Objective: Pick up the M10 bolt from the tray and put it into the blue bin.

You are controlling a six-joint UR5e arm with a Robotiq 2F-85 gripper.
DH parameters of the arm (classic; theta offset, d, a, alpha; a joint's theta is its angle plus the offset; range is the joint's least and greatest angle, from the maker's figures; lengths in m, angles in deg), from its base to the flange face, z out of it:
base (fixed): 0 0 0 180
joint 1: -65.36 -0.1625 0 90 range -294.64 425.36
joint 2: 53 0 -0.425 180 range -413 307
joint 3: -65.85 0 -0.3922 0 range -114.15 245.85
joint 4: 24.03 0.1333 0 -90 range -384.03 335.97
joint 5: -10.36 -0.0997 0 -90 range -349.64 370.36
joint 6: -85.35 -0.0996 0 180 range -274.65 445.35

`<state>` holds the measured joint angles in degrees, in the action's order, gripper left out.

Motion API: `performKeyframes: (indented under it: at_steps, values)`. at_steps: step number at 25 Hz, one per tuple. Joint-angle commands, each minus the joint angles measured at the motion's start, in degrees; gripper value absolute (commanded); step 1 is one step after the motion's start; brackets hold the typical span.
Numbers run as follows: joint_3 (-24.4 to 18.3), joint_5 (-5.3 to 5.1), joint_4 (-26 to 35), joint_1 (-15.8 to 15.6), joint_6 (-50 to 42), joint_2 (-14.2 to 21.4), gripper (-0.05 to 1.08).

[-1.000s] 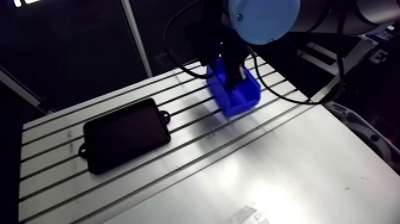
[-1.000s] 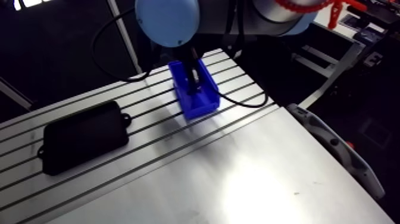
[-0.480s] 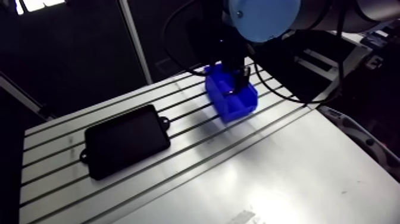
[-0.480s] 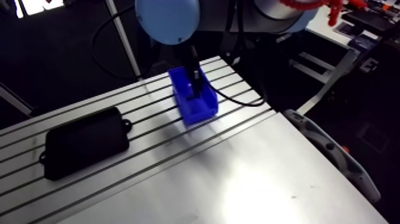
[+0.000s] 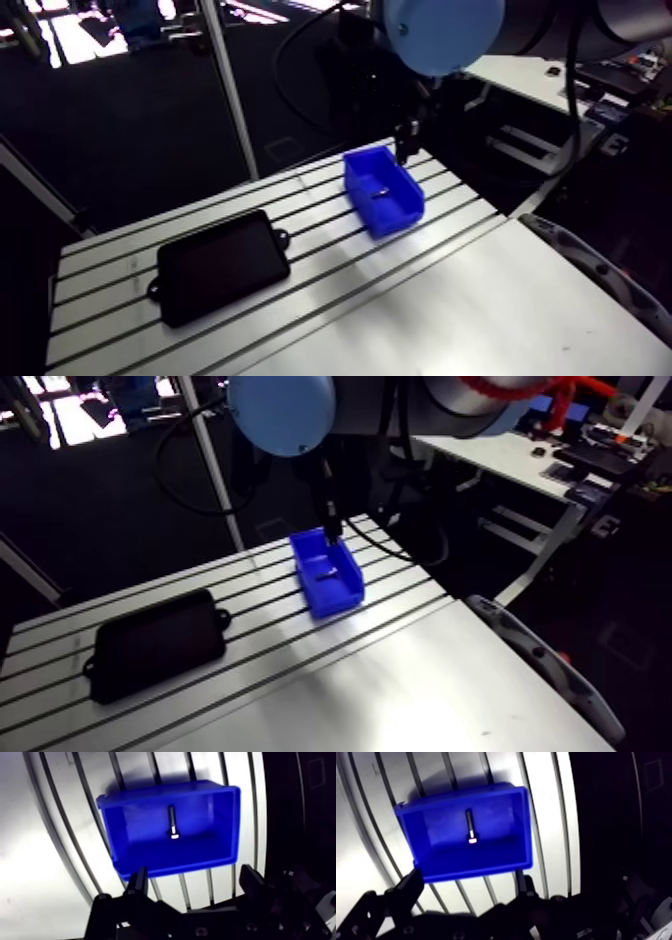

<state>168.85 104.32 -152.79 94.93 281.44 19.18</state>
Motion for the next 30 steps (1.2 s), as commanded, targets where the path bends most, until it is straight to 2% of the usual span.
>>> performKeyframes:
  at_steps: [1, 6, 9, 11, 13, 14, 19, 21, 25, 28, 30]
  values:
    - [-1.1, 0.47, 7.0, -0.1, -5.7, 5.0, 0.01]
    - [-3.2, 0.38, 11.6, -0.3, -17.0, 7.6, 0.01]
    - [-6.2, 0.29, 19.7, -1.2, -25.4, 8.6, 0.01]
    - [-8.8, -0.76, 27.1, -2.0, -31.7, 9.0, 0.01]
    - [-11.1, -3.05, 31.7, -3.3, -39.9, 9.9, 0.01]
    - [-11.8, -3.75, 32.7, -4.5, -43.5, 10.1, 0.01]
    - [-14.4, -3.66, 40.3, -9.8, -62.3, 11.8, 0.01]
    - [-15.6, -3.84, 42.9, -10.8, -70.4, 11.9, 0.01]
    - [-17.3, -3.57, 43.6, -13.1, -83.4, 12.1, 0.01]
    - [-19.0, -3.31, 46.4, -14.9, -89.0, 12.7, 0.01]
    - [-19.4, -3.66, 47.9, -14.9, -89.3, 14.4, 0.01]
